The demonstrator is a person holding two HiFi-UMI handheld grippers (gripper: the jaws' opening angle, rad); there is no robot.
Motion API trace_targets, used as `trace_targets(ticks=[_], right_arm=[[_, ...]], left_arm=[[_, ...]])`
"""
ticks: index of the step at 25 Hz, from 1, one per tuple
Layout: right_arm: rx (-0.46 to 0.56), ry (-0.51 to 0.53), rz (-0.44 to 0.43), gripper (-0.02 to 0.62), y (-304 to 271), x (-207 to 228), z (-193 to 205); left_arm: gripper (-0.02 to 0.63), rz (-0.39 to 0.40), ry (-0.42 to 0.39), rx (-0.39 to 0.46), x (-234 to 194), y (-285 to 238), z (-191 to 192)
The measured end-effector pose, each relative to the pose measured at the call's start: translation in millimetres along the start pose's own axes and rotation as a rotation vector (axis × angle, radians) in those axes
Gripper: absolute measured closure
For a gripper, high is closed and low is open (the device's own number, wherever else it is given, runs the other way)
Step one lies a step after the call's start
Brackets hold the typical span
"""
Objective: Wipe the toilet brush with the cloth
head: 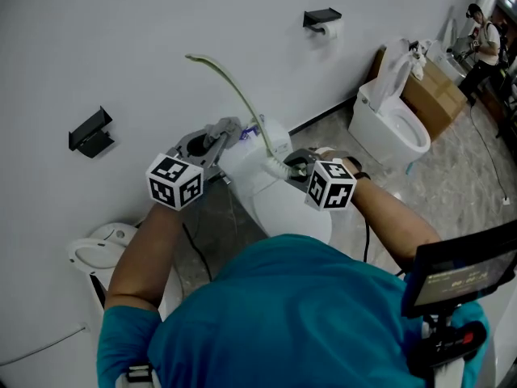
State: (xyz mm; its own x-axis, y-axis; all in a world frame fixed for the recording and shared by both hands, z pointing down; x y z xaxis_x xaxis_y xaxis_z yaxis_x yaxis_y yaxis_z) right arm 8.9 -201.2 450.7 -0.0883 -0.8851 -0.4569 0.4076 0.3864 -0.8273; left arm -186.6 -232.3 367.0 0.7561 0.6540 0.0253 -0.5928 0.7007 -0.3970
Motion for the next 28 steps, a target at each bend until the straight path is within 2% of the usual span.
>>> trace_targets(ticks=[4,6,8,10,15,20,28], right_arm=[[-0.059,0.011,-0.024,0.489,-12.1,-2.9,0.9],[-0.069,0.025,-0.026,0.489,-15.0,-5.0,-1.4],[-0.07,0.038,-0.02,0.489,-15.2,-5.8,-5.0],[-0.068,0.053,-0.009,0.489,-13.6,-6.3,-8.8],[-0.063,0.079,0.022,0.489,-8.6,-5.8,-16.0],[-0.059,0.105,0.034,0.489,-6.5,-10.1,-20.5],[-0.042,0.118,0.062,0.491,-5.1,-10.8,-22.7]], left_arm=[[0.568,0.008,-0.48,-0.061,64.3,-14.3,-15.3],[0.568,0.015,-0.649,-0.098,84.6,-22.0,-17.6],[0.568,0.023,-0.754,-0.142,94.5,-31.8,-14.9],[0.568,0.025,-0.799,-0.187,96.3,-41.8,-9.2],[0.568,-0.017,-0.796,-0.269,84.6,-57.5,3.6],[0.568,-0.086,-0.844,-0.308,77.7,-63.7,8.4],[0.568,-0.115,-0.881,-0.324,74.2,-60.8,9.8]])
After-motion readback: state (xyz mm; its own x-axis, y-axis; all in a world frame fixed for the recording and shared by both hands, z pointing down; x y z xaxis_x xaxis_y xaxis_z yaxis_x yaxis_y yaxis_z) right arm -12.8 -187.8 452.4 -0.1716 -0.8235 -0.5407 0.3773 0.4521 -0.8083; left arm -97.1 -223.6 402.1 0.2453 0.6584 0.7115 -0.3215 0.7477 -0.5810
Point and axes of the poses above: the fingertips, and each gripper's own axes: y backward along the fingers, x to its right, z out of its underside, the point moved 6 cm from there along y, backward along the fingers, and after that the axes turned 13 degrees about -x, right-handed, at the moved point
